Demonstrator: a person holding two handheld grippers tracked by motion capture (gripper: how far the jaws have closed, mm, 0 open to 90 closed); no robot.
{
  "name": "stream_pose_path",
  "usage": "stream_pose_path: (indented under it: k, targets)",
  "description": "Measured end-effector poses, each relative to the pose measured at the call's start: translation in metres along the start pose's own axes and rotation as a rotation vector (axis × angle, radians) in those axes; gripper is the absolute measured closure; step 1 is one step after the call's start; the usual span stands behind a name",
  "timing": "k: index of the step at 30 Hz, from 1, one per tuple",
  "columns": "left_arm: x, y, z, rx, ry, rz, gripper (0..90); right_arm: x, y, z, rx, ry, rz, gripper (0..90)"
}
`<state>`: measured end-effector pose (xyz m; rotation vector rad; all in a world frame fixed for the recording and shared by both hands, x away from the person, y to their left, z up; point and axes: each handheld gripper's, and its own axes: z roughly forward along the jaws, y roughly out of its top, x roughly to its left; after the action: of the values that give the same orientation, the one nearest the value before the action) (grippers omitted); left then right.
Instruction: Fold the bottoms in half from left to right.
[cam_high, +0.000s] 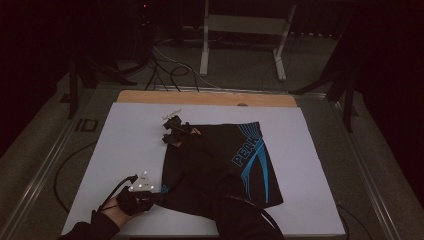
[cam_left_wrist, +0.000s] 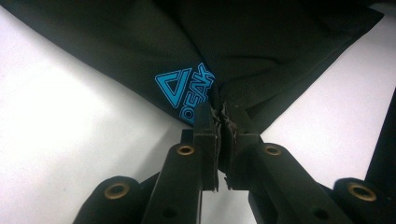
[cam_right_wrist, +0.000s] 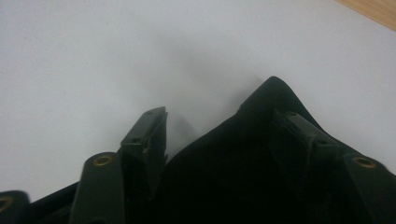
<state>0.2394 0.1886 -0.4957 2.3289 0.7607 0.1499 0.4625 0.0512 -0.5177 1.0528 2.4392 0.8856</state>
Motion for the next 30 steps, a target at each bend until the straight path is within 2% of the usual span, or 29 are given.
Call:
stream_pose_path:
  k: [3, 5, 6, 8, 9, 10, 12, 14, 16, 17, 18, 19, 21, 23, 30]
  targets:
    - [0.000, 0.000, 0.000, 0.000, 0.001, 0.000, 85.1, 0.001, -0.002, 0.001, 0.008, -0.012, -0.014, 42.9]
    - [0.000, 0.000, 0.000, 0.002, 0.000, 0.000, 85.1, -0.002, -0.002, 0.000, 0.012, -0.007, -0.015, 51.6]
    - [0.000, 0.000, 0.000, 0.002, 0.000, 0.000, 85.1, -0.002, -0.002, 0.000, 0.012, -0.007, -0.015, 51.6]
    - [0.000, 0.000, -0.001, 0.001, 0.001, 0.001, 85.1, -0.006, -0.003, -0.002, 0.018, -0.015, -0.010, 60.4]
    - [0.000, 0.000, -0.001, 0.001, 0.001, 0.001, 85.1, -0.006, -0.003, -0.002, 0.018, -0.015, -0.010, 60.4]
    - [0.000, 0.000, -0.001, 0.001, 0.001, 0.002, 85.1, -0.008, -0.003, -0.003, 0.018, -0.021, -0.014, 65.7]
    - [0.000, 0.000, -0.001, 0.000, 0.001, 0.001, 85.1, -0.009, -0.003, -0.003, 0.020, -0.021, -0.011, 68.0]
    - [-0.001, 0.001, -0.001, -0.005, 0.002, -0.001, 85.1, -0.010, -0.004, -0.004, 0.018, -0.017, -0.008, 75.4]
    - [-0.001, 0.001, -0.001, -0.005, 0.003, 0.001, 85.1, -0.011, -0.004, -0.004, 0.020, -0.011, -0.013, 77.3]
    - [-0.001, 0.001, -0.001, -0.005, 0.004, 0.000, 85.1, -0.012, -0.004, -0.005, 0.019, -0.002, -0.017, 83.5]
    - [-0.001, 0.001, -0.001, -0.005, 0.004, 0.001, 85.1, -0.012, -0.004, -0.005, 0.019, -0.002, -0.017, 83.5]
    - [-0.001, 0.001, -0.001, -0.005, 0.004, 0.000, 85.1, -0.013, -0.004, -0.006, 0.026, 0.004, -0.044, 85.6]
    - [-0.001, 0.001, -0.001, -0.006, 0.002, 0.000, 85.1, -0.012, -0.003, -0.007, 0.027, 0.006, -0.045, 86.3]
    - [-0.001, 0.001, -0.002, -0.006, 0.000, 0.000, 85.1, -0.013, -0.002, -0.009, 0.025, 0.011, -0.079, 87.0]
    - [-0.002, 0.002, -0.002, -0.015, -0.003, 0.000, 85.1, -0.016, -0.001, -0.017, 0.000, 0.027, -0.094, 87.4]
